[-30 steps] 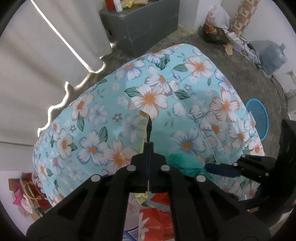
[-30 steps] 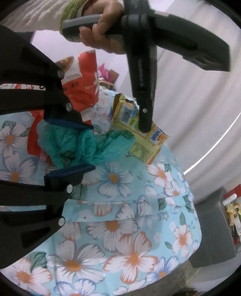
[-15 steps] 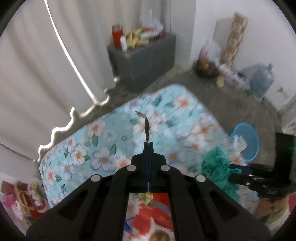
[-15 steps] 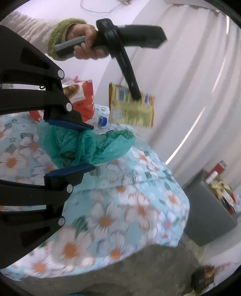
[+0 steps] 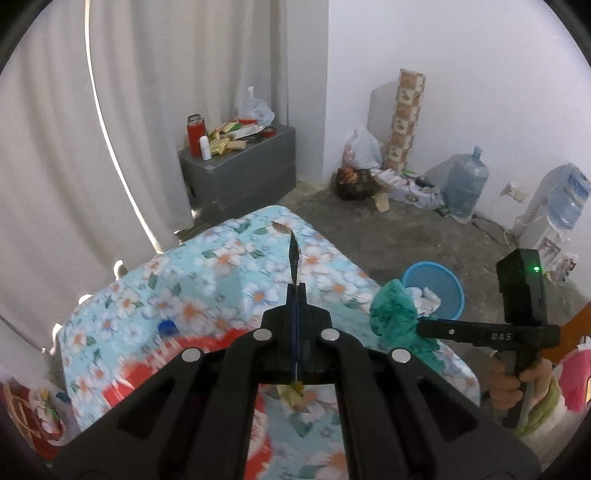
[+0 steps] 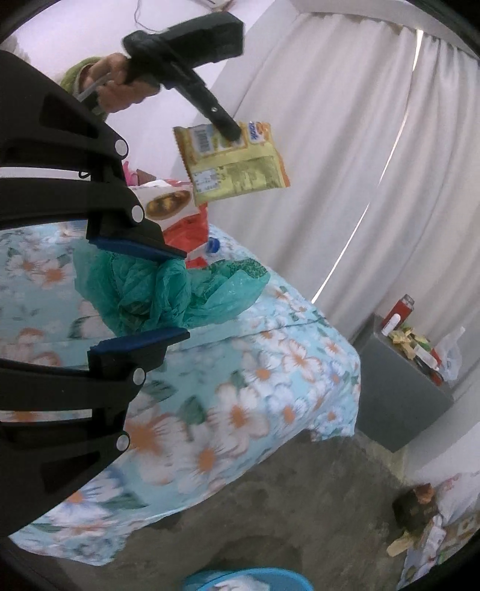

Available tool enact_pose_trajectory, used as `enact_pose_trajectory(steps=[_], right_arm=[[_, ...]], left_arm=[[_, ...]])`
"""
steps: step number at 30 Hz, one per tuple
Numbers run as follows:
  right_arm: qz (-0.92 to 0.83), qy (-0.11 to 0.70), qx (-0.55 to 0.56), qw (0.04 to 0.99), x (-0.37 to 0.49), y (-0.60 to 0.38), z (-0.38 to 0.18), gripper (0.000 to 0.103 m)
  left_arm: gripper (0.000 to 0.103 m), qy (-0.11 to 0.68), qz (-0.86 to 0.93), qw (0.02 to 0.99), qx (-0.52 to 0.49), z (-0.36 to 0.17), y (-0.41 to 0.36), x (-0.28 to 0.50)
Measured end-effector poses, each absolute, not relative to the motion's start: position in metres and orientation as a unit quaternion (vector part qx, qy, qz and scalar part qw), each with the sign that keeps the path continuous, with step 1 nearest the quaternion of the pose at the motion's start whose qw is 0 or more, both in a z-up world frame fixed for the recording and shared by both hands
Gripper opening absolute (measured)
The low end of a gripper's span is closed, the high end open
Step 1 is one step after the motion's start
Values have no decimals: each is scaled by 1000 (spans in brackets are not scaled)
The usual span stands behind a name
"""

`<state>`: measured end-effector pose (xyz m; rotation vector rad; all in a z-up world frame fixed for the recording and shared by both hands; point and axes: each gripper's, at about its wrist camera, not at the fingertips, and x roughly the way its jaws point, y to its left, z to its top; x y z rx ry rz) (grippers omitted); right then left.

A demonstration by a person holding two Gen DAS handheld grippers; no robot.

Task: Collect trash
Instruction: 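Carry the yellow packet and green bag over the blue basket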

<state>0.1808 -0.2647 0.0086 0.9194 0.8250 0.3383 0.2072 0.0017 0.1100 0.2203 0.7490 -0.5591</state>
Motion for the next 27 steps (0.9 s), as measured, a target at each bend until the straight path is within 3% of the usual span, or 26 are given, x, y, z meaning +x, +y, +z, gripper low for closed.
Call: enact_pose_trajectory(steps=[18, 27], right_arm=[[144, 369, 453, 799, 139, -278, 0, 36], [89, 324, 476, 813, 111, -344, 6, 36]], left_arm=[[0, 366, -265, 889, 79, 59, -12, 148], [0, 365, -323, 869, 88, 52, -98, 164]])
